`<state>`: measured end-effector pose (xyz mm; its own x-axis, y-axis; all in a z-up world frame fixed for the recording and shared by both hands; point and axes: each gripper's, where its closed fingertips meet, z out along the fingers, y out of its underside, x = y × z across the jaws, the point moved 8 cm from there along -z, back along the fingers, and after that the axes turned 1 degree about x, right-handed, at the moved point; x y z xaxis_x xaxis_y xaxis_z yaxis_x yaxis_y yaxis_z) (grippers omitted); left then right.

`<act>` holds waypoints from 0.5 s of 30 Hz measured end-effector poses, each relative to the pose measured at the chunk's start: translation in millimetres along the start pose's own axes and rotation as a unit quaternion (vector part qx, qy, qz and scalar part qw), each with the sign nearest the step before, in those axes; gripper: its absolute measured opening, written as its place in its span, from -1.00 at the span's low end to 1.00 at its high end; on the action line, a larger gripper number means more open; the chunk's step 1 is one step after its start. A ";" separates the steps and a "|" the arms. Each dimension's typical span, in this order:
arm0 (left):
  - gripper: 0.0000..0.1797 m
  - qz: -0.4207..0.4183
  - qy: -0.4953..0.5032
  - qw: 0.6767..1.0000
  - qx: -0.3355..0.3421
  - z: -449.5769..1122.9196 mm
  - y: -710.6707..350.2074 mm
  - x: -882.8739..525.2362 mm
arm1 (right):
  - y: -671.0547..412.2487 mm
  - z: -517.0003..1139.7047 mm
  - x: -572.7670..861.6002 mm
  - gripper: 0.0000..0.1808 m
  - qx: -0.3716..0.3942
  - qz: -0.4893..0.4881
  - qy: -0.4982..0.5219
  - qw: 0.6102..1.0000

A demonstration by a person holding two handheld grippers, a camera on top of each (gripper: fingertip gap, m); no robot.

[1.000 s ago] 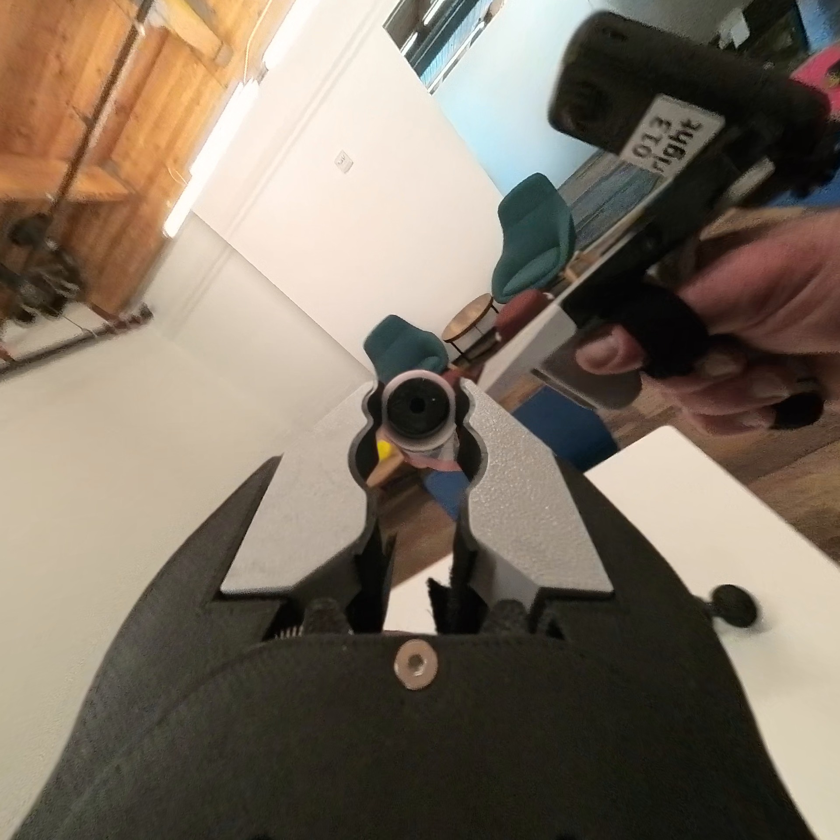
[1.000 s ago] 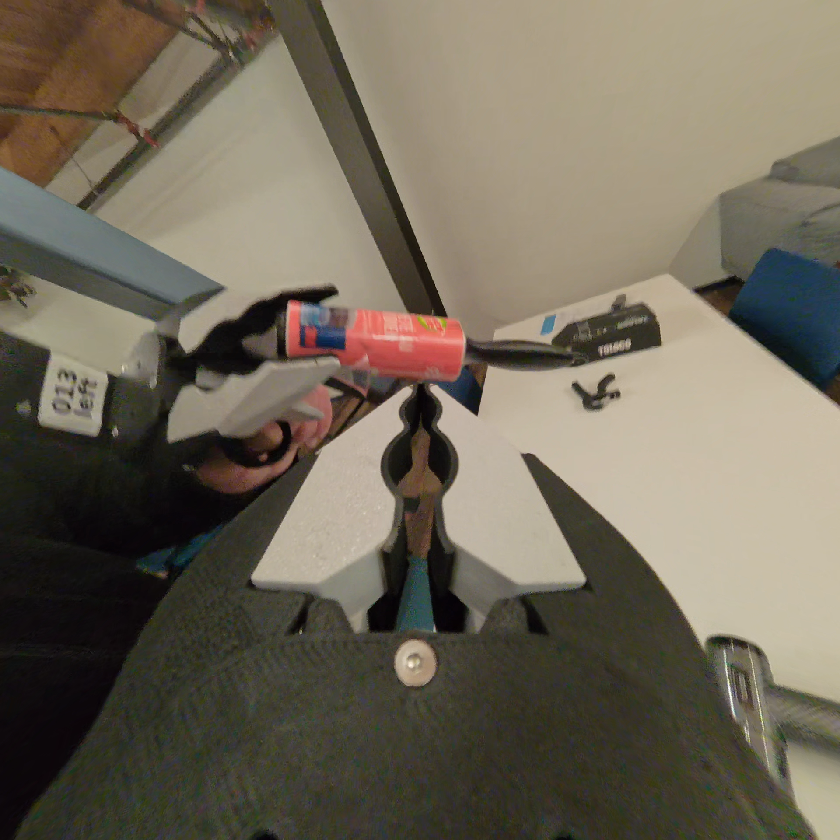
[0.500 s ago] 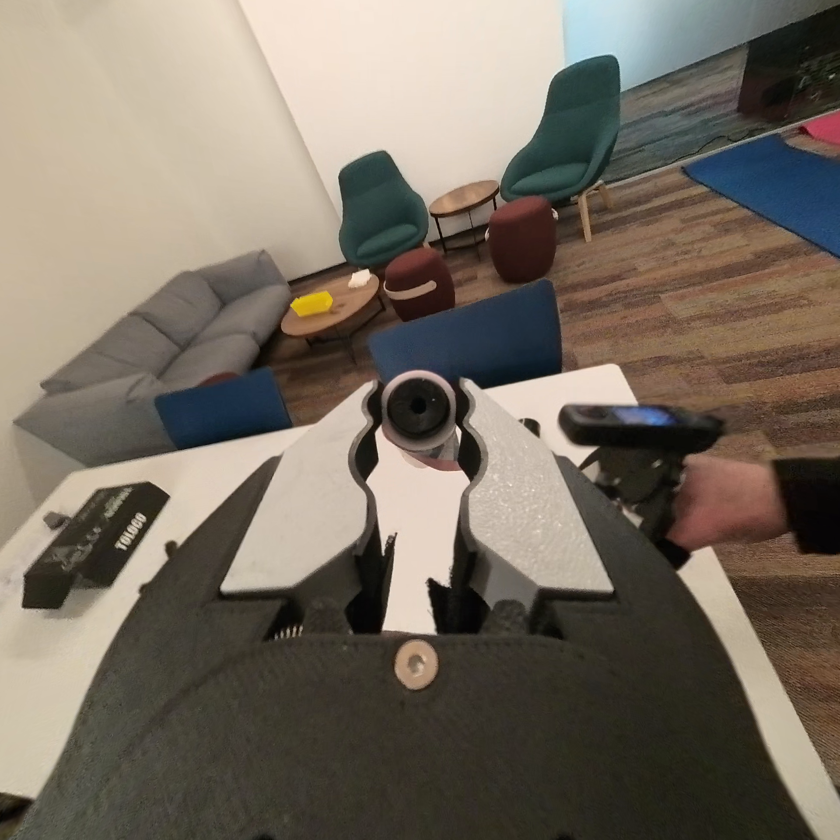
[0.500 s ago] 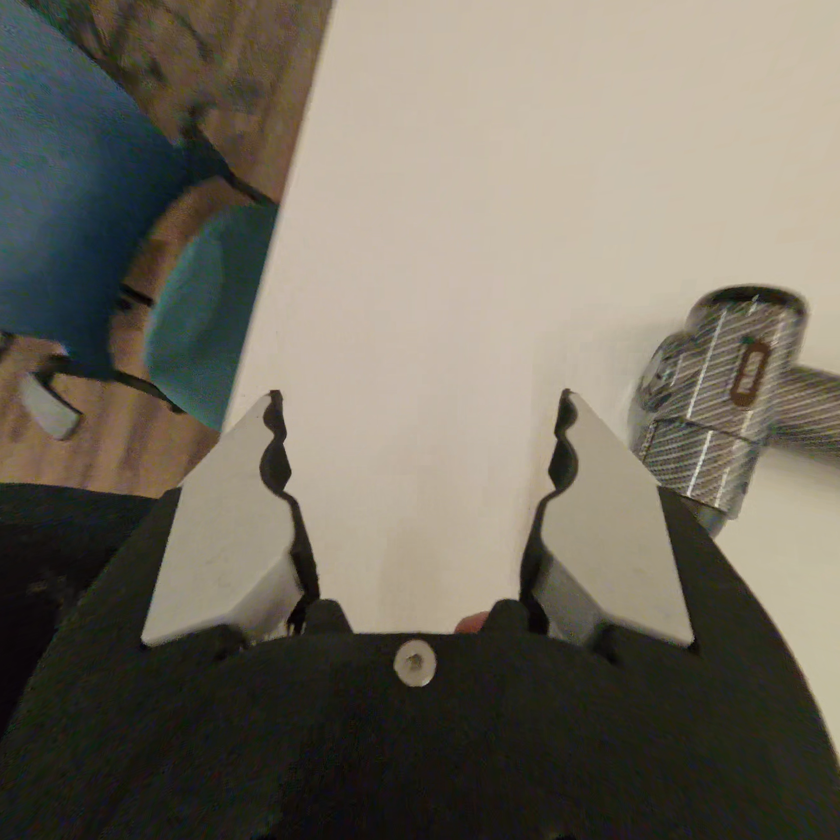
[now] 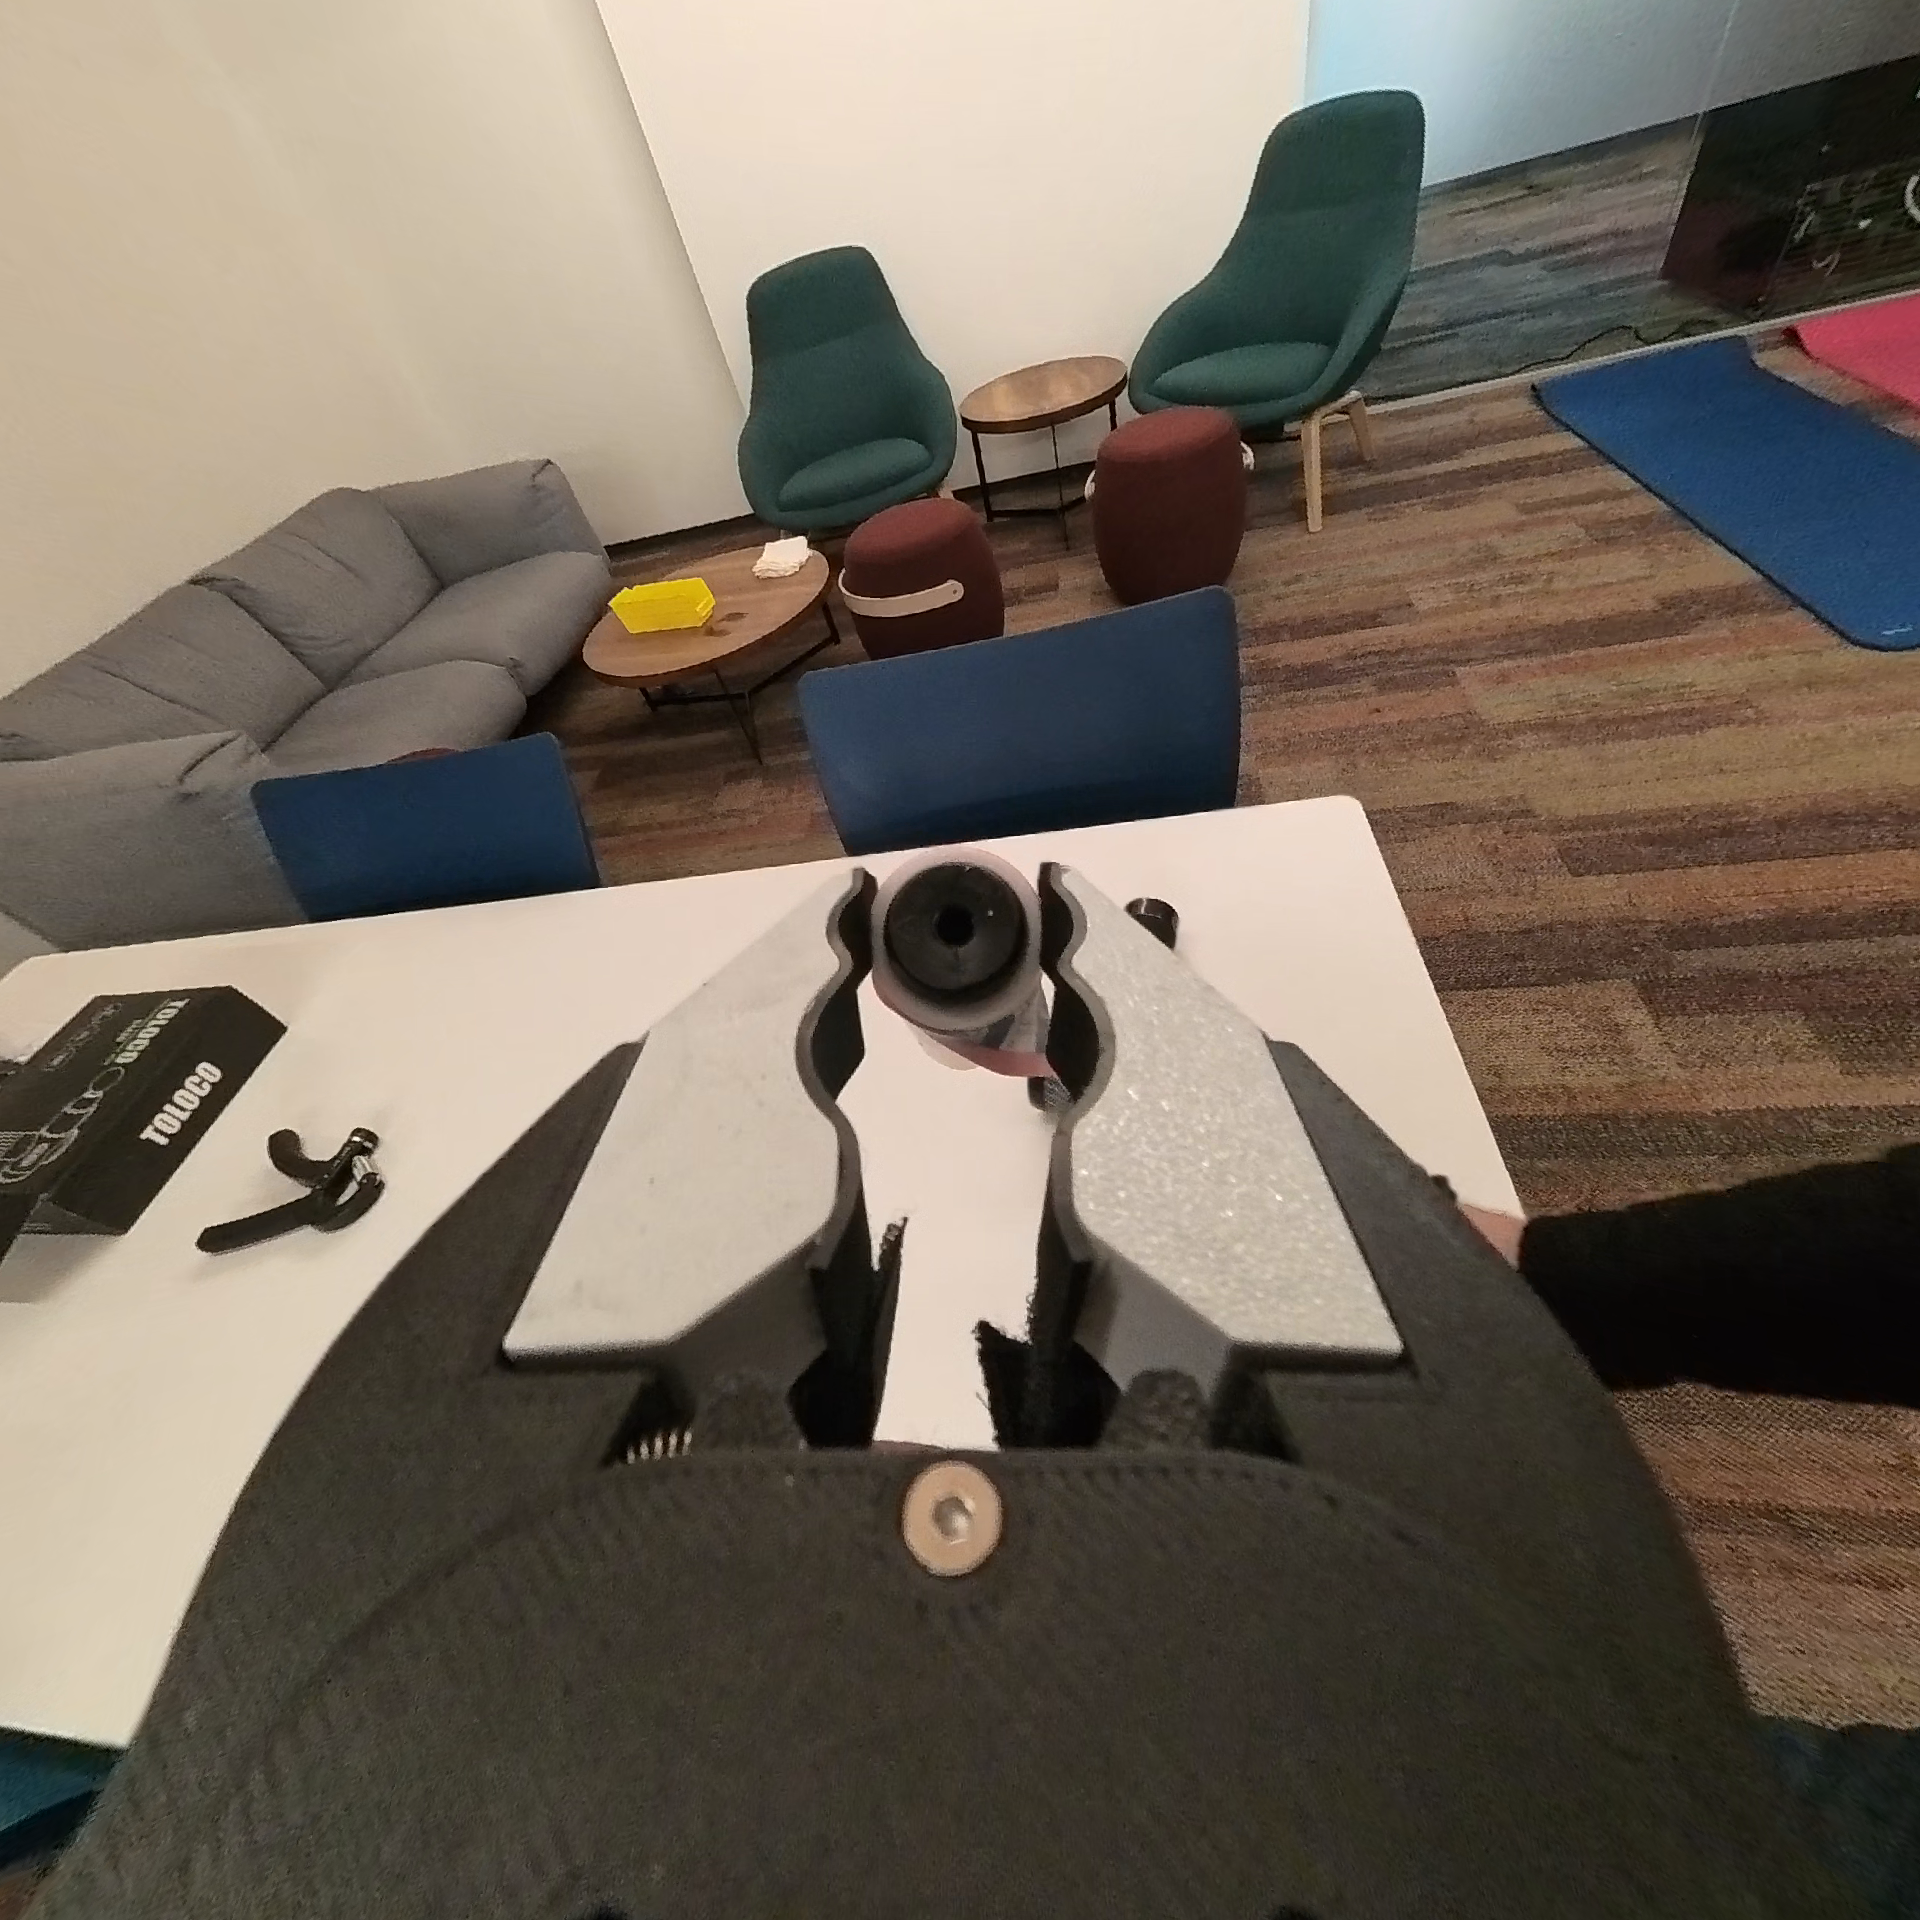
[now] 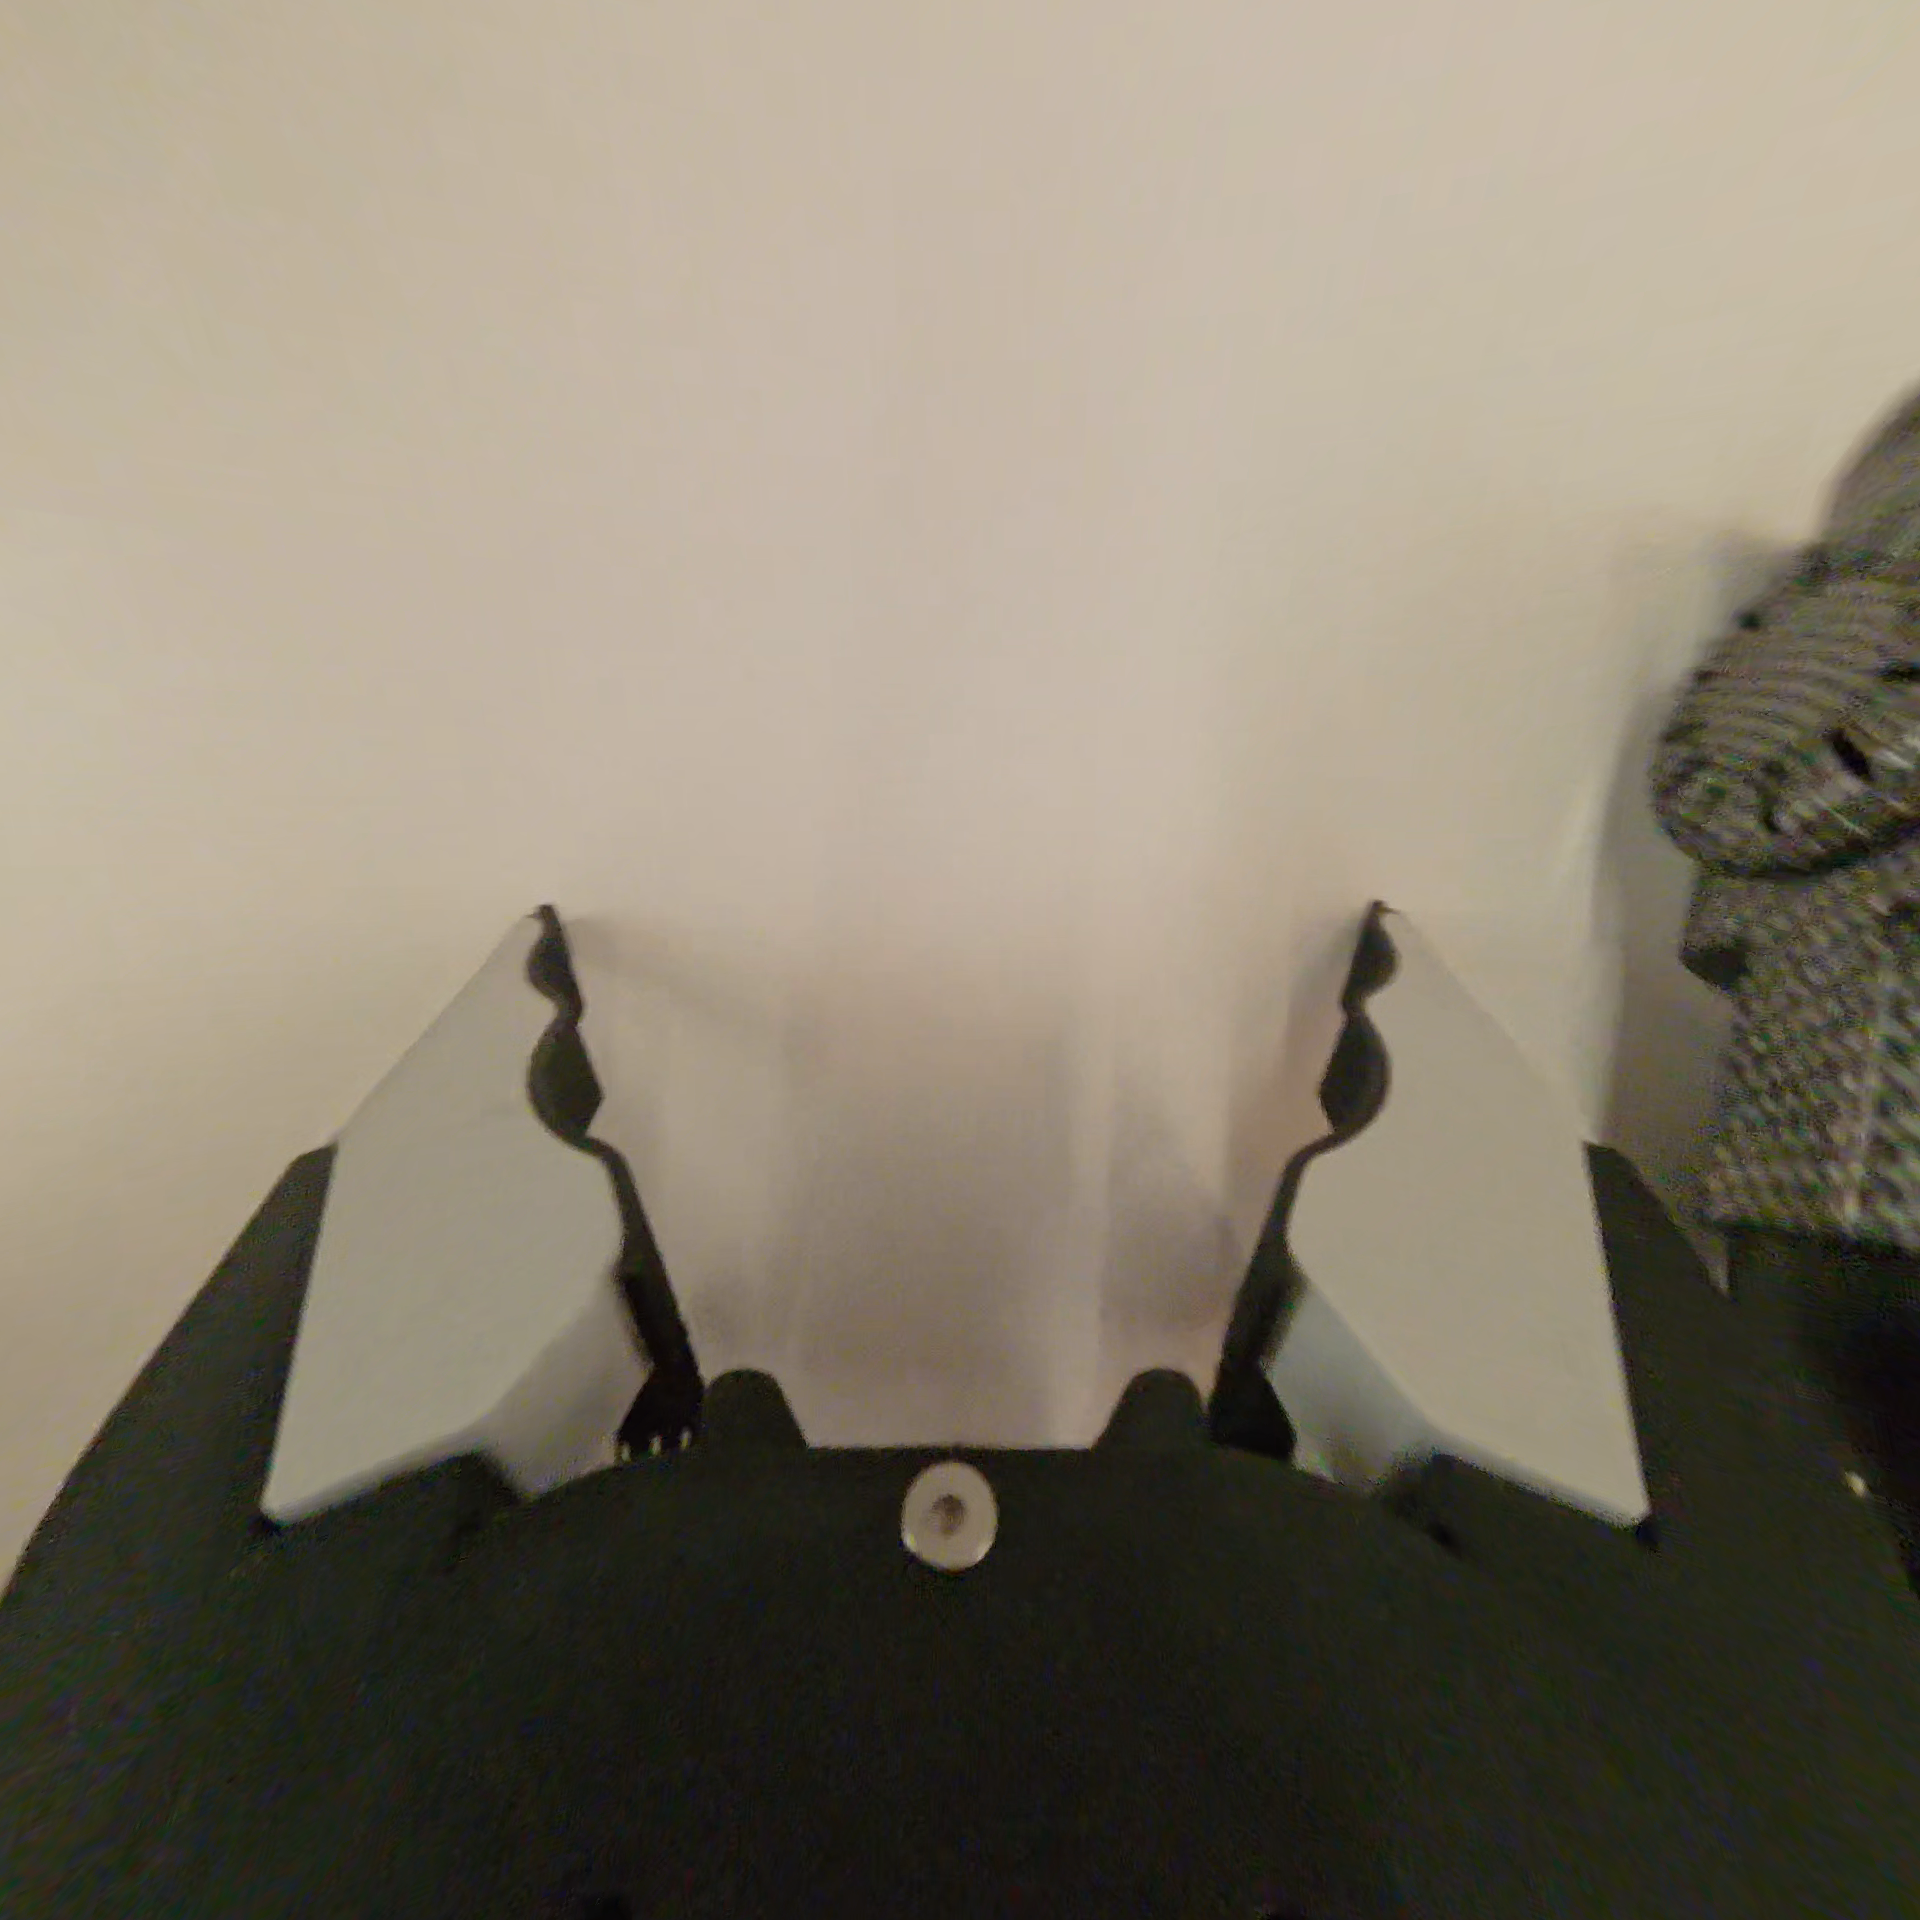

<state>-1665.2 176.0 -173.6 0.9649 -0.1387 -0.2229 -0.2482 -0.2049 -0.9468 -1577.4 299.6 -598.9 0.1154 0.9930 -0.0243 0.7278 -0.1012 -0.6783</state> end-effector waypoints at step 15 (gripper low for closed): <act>-0.68 0.034 0.098 0.993 0.061 -6.5 -25.9 15.1 | 2.7 -2.9 10.2 0.60 0.014 0.040 0.038 0.998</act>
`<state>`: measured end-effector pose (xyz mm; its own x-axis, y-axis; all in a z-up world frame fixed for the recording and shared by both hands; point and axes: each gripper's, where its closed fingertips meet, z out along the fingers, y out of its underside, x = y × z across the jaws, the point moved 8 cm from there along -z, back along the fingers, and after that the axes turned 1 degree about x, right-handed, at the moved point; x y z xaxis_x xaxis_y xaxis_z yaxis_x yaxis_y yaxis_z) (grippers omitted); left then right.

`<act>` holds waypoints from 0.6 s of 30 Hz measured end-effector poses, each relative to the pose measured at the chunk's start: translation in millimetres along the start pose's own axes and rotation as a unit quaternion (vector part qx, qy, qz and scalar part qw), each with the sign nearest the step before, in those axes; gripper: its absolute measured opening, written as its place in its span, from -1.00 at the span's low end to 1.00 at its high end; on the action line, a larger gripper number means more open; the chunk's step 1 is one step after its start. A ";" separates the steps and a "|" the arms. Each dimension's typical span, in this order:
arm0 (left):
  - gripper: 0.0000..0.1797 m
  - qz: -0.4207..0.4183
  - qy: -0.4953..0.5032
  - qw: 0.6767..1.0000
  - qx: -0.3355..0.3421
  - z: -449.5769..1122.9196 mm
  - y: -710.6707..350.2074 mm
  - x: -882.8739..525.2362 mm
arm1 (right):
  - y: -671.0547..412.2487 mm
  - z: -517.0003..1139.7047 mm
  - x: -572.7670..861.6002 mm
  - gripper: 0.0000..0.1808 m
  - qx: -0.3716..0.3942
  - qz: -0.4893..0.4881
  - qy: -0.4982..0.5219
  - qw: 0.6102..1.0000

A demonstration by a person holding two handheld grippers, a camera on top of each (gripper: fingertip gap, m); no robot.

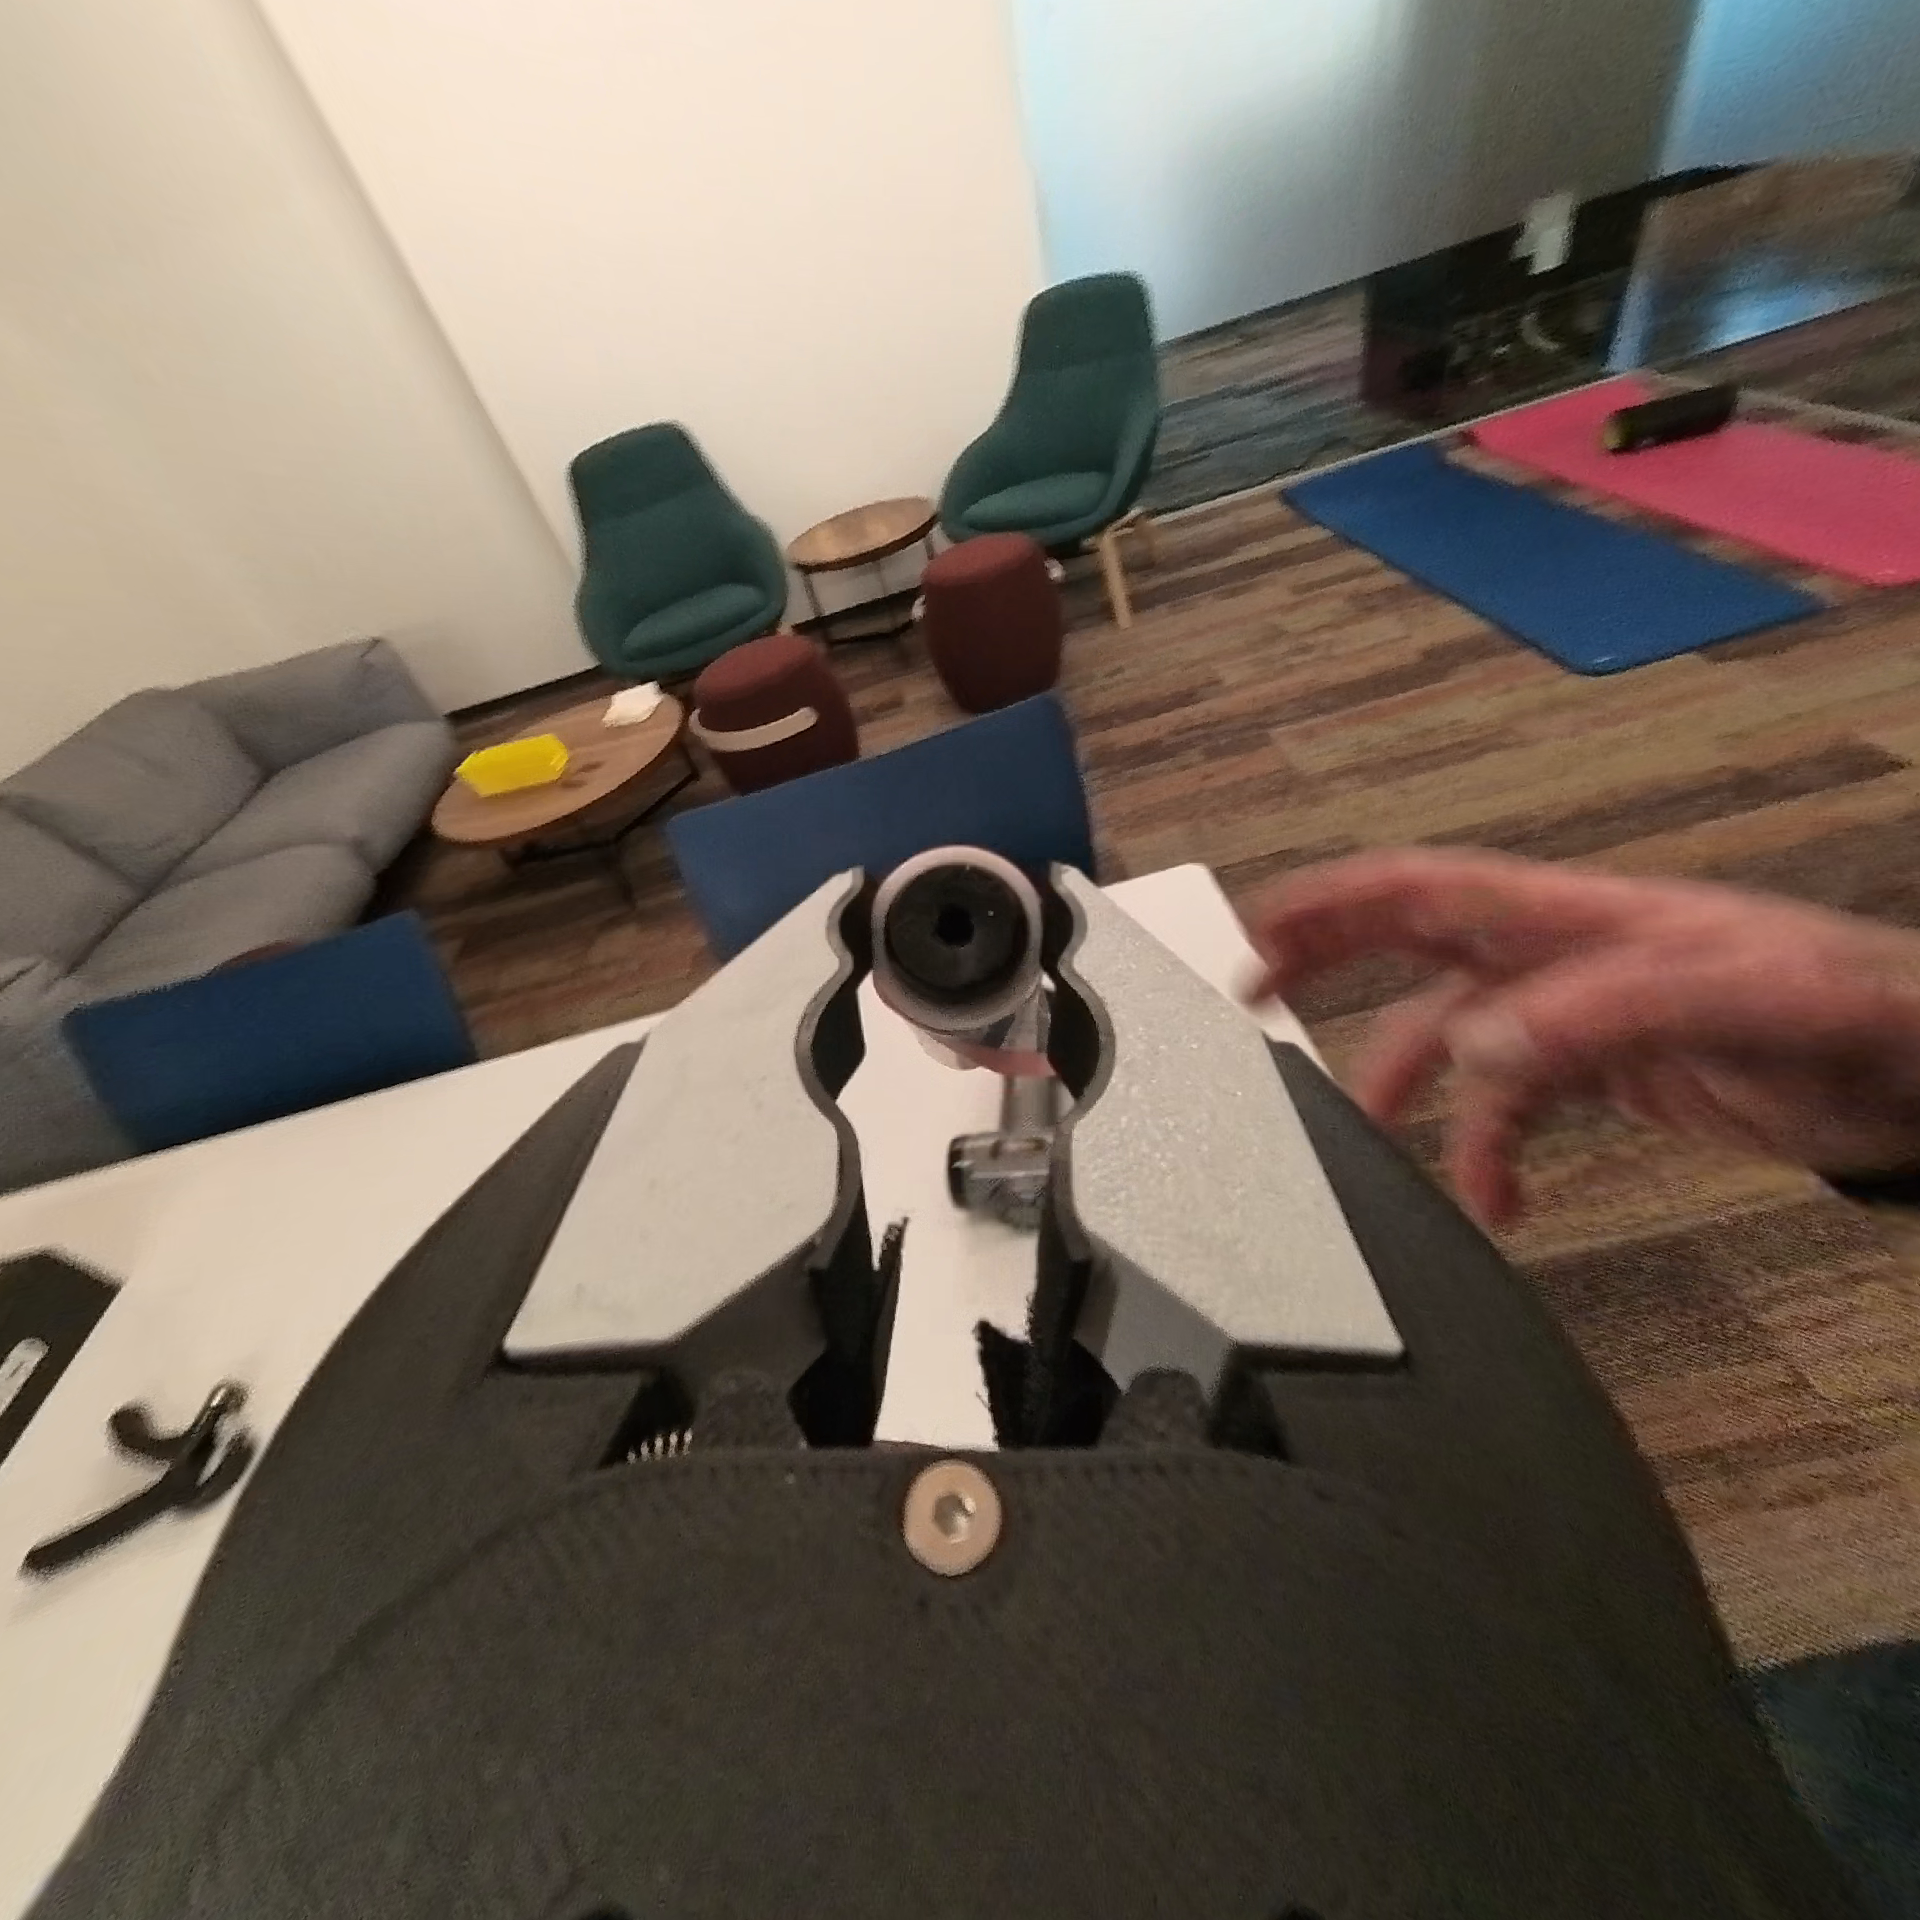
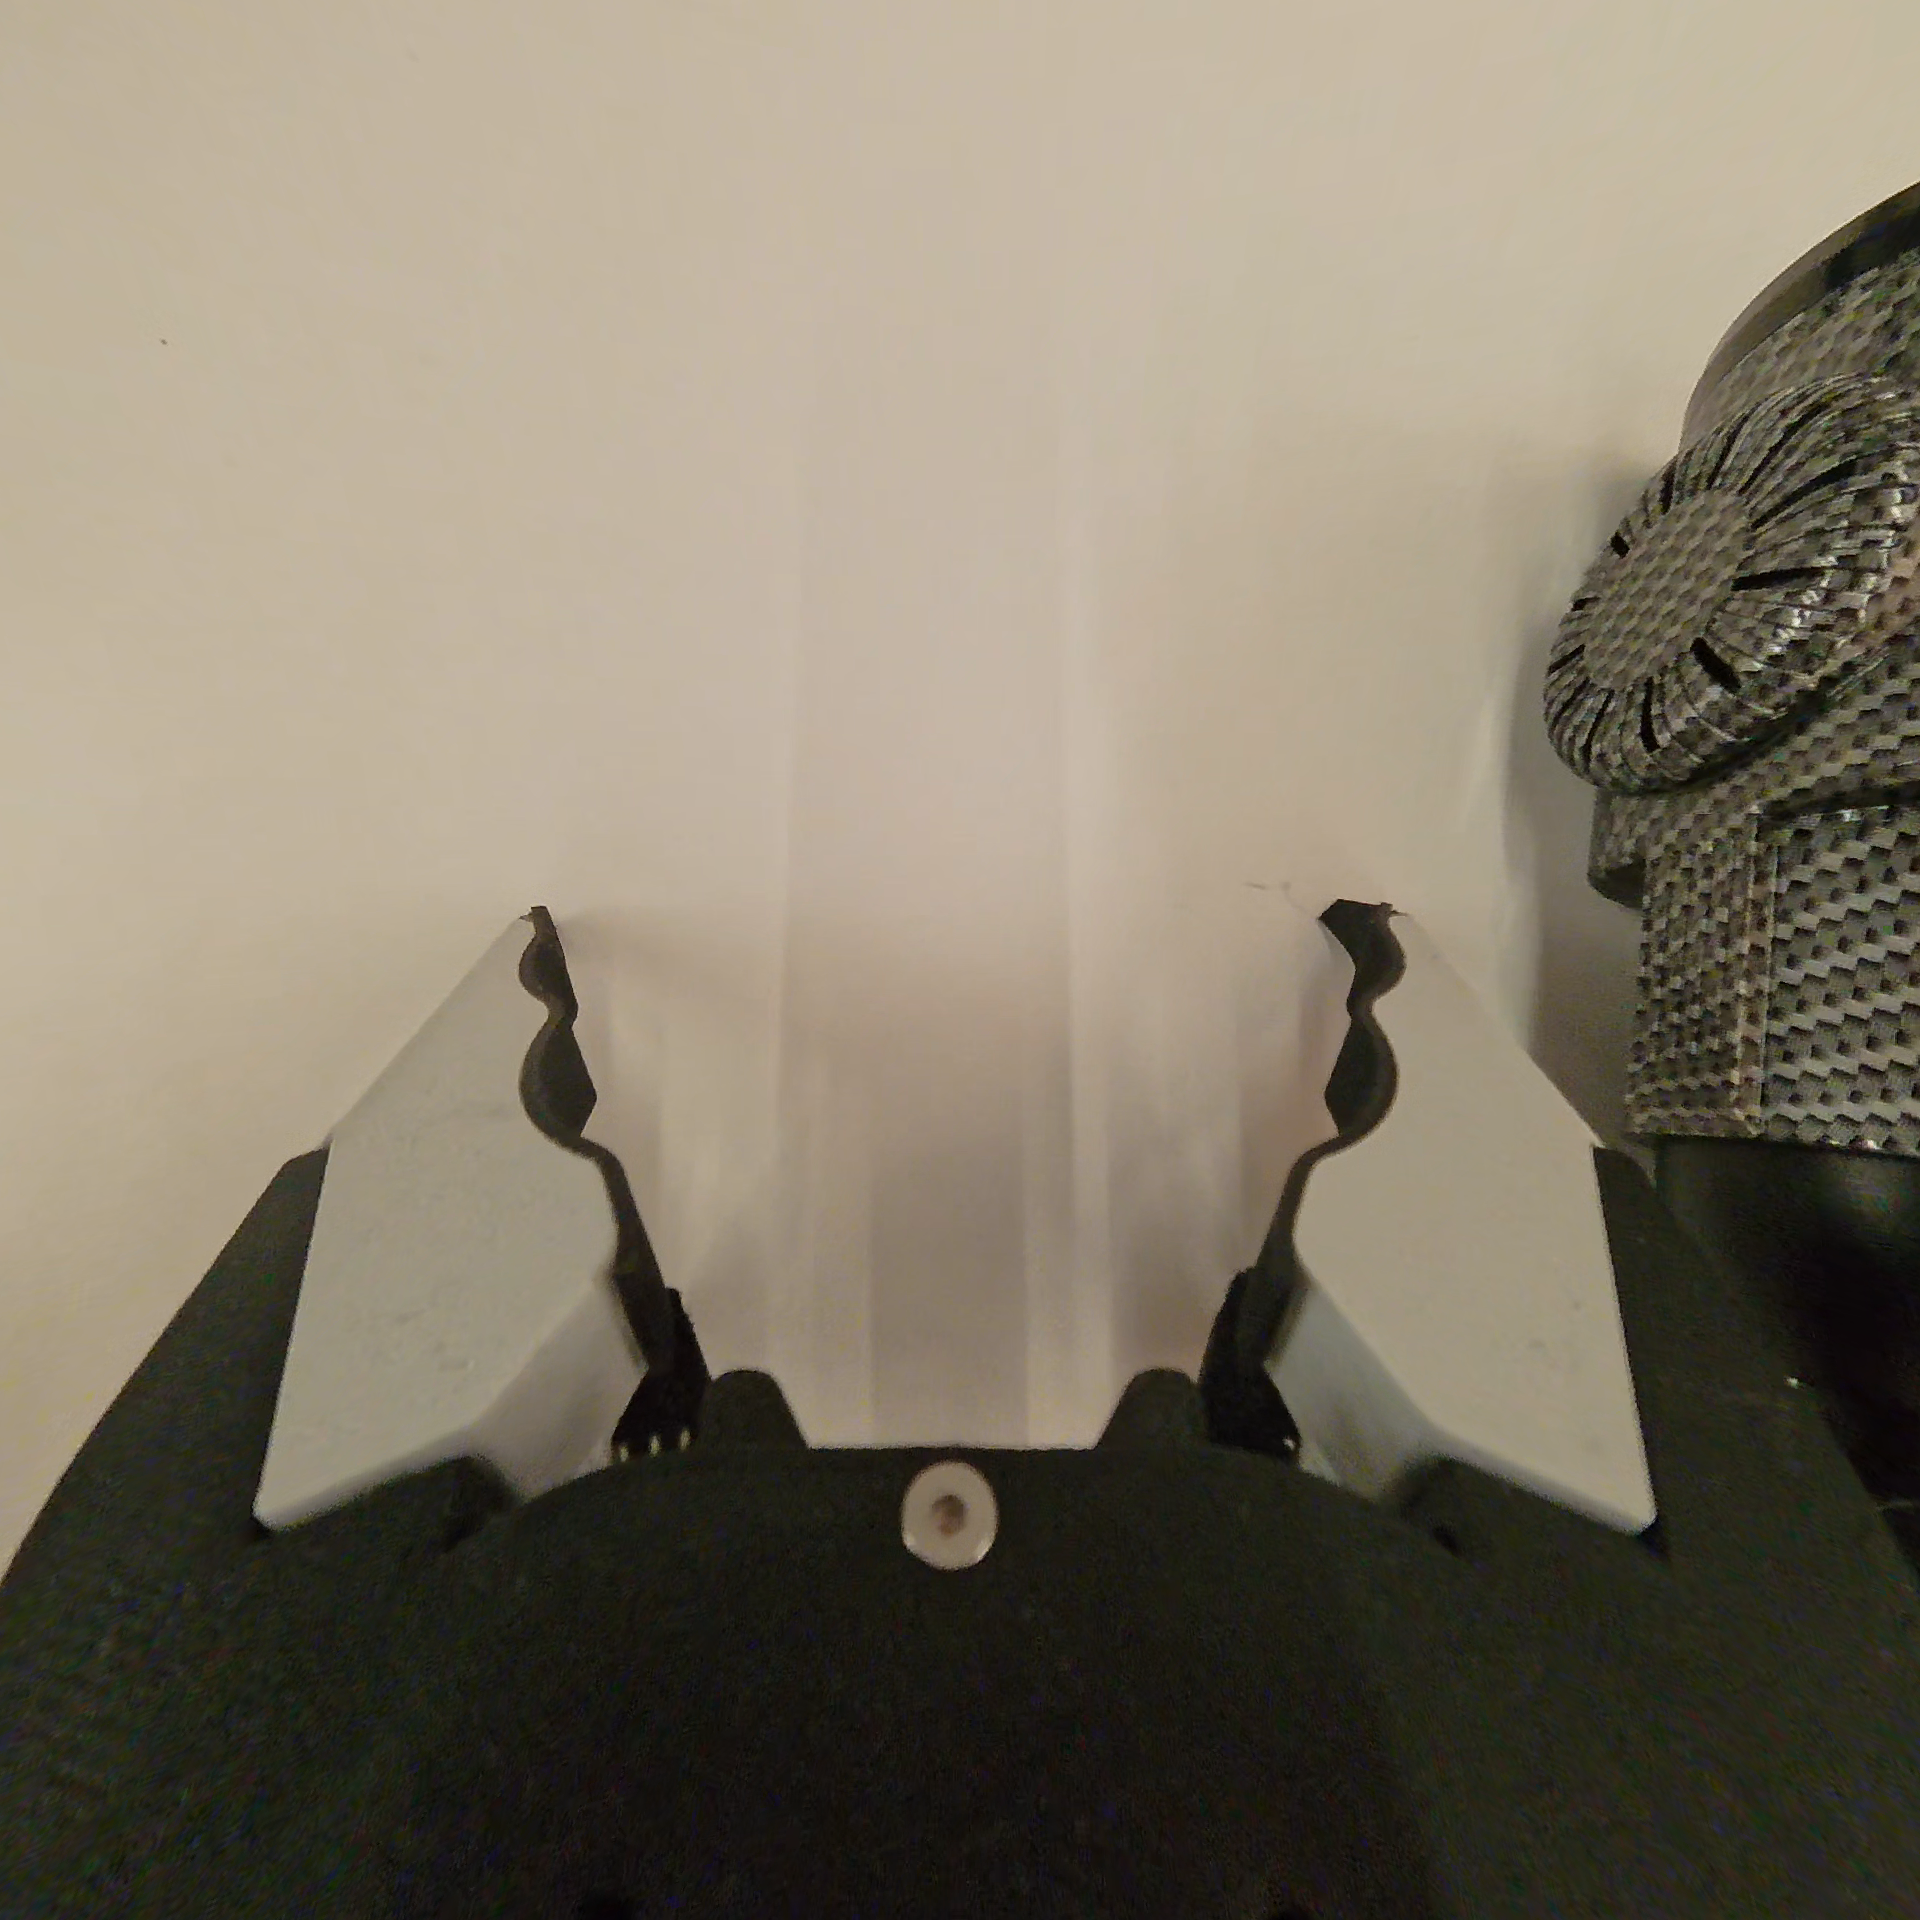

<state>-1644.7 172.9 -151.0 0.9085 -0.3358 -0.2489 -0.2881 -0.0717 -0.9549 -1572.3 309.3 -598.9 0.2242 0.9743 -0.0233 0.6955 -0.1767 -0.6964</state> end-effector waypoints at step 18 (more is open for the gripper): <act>-0.68 0.130 0.082 0.986 0.072 -3.1 -55.9 34.7 | -0.2 -0.4 -0.1 0.60 0.000 0.000 0.000 1.000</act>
<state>-1598.0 162.4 -105.7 0.7452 -0.4733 -0.4697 -0.4477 0.1669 -0.8785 -1572.2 309.2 -598.5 0.2242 0.9743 -0.0230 0.6956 -0.1765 -0.6964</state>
